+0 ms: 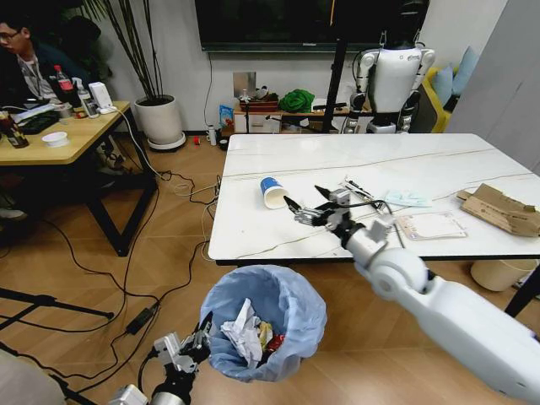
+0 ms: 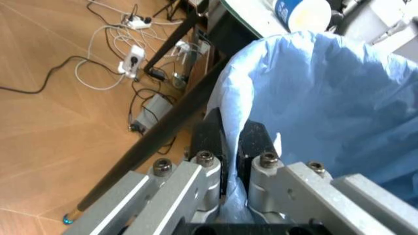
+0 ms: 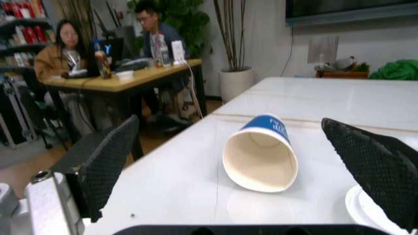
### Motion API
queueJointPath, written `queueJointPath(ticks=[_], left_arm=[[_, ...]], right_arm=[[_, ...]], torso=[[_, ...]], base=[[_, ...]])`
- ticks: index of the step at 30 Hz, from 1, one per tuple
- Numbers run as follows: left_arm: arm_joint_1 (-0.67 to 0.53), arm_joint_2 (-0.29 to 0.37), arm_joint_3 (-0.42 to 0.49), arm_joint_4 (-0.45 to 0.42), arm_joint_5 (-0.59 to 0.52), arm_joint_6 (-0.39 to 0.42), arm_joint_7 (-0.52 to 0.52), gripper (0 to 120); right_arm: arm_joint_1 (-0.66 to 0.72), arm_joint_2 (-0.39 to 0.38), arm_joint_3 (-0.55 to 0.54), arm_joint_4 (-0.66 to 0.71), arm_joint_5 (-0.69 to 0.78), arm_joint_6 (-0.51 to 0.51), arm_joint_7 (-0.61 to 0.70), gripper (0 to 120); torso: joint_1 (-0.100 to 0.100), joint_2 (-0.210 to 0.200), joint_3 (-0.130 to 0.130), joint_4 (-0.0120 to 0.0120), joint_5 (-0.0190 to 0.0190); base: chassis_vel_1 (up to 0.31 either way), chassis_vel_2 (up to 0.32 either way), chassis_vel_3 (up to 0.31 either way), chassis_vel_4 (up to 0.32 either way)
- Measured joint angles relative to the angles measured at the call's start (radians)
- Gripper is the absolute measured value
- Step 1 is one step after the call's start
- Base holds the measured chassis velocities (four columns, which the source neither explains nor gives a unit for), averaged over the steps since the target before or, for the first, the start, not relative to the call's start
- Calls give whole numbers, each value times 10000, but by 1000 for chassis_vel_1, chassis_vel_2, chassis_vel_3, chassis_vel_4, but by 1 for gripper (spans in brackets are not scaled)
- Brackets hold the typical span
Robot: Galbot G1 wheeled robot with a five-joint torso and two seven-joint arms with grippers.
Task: Pick up the trash bin and place the trash from the table into it.
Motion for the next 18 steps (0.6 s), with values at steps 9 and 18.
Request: queueJointPath(ticks=[9, 18], left_arm=[[313, -78, -567, -172, 100, -5, 59, 0], [487, 308, -1324, -324, -244, -75, 60, 0]], right_arm=[[862, 1000, -888, -1713, -405, -509, 265, 100], [1449, 1821, -1301, -2857, -532, -634, 324, 100]], torso=[[0, 0, 0, -4, 0], [0, 0, 0, -3, 1]], base=[[0, 0, 0, 0], [0, 0, 0, 0]])
